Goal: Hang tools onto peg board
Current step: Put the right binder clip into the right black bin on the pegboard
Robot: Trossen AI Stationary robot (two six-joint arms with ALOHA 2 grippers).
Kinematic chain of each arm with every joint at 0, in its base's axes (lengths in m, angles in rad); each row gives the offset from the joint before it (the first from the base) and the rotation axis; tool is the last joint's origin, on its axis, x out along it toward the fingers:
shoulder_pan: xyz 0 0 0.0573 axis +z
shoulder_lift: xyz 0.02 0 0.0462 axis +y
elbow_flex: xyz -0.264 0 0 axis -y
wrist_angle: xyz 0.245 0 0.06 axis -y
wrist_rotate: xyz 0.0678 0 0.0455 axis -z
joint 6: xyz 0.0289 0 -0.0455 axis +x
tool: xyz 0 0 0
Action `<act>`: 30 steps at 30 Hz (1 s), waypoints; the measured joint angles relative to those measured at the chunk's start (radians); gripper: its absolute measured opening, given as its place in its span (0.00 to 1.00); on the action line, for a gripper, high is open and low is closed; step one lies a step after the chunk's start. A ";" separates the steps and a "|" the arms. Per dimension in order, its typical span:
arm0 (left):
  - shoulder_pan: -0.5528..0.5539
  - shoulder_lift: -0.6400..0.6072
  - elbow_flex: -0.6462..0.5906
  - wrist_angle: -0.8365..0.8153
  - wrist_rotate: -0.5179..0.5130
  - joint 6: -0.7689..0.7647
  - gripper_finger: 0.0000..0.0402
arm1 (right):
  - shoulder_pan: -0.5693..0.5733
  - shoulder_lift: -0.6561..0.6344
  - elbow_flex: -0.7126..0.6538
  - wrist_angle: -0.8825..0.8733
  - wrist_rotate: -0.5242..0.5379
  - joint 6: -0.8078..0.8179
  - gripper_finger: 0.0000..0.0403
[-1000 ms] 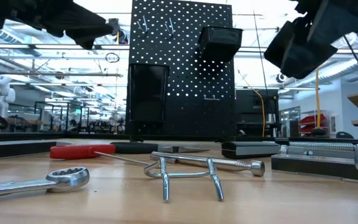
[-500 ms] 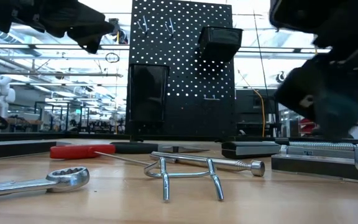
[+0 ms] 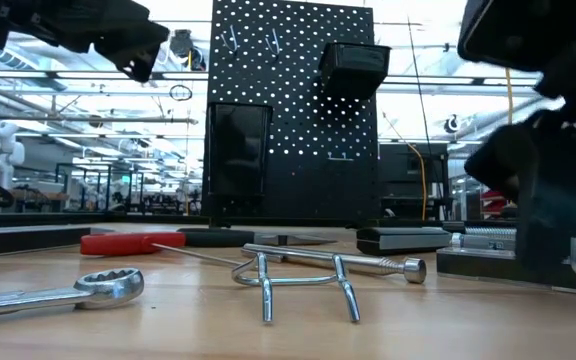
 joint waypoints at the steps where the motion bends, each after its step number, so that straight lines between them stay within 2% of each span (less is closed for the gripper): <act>1: -0.008 0.000 0.000 0.000 0.000 0.000 0.30 | 0.003 0.007 0.000 -0.002 0.006 0.001 0.41; 5: -0.027 0.002 0.000 0.001 -0.017 0.000 0.30 | 0.003 0.048 0.001 0.071 0.014 0.010 0.40; 7: -0.035 0.002 0.000 0.000 -0.020 0.000 0.30 | 0.003 0.067 0.003 0.098 0.014 0.018 0.37; 9: -0.041 0.002 0.000 0.002 -0.021 -0.001 0.30 | 0.003 0.075 0.006 0.093 0.013 0.039 0.29; 13: -0.046 0.002 0.000 0.005 -0.021 0.000 0.30 | 0.001 0.073 0.012 0.072 0.016 0.035 0.06; 14: -0.045 0.001 0.000 0.006 -0.024 0.000 0.30 | 0.001 0.072 0.014 0.069 0.016 0.028 0.03; 20: -0.045 0.001 0.000 0.101 -0.098 0.081 0.30 | -0.007 0.044 0.071 0.033 -0.013 -0.047 0.01; 23: -0.041 0.001 0.000 0.179 -0.124 0.182 0.30 | -0.020 0.022 0.142 -0.086 -0.006 -0.099 0.01; 26: -0.023 -0.008 0.000 0.226 -0.130 0.233 0.30 | -0.028 -0.006 0.253 -0.278 0.009 -0.158 0.01; 28: -0.014 -0.010 0.000 0.223 -0.131 0.234 0.30 | -0.034 -0.025 0.350 -0.444 0.052 -0.217 0.00; 30: -0.006 -0.010 0.000 0.199 -0.131 0.236 0.30 | -0.037 -0.046 0.444 -0.599 0.139 -0.293 0.00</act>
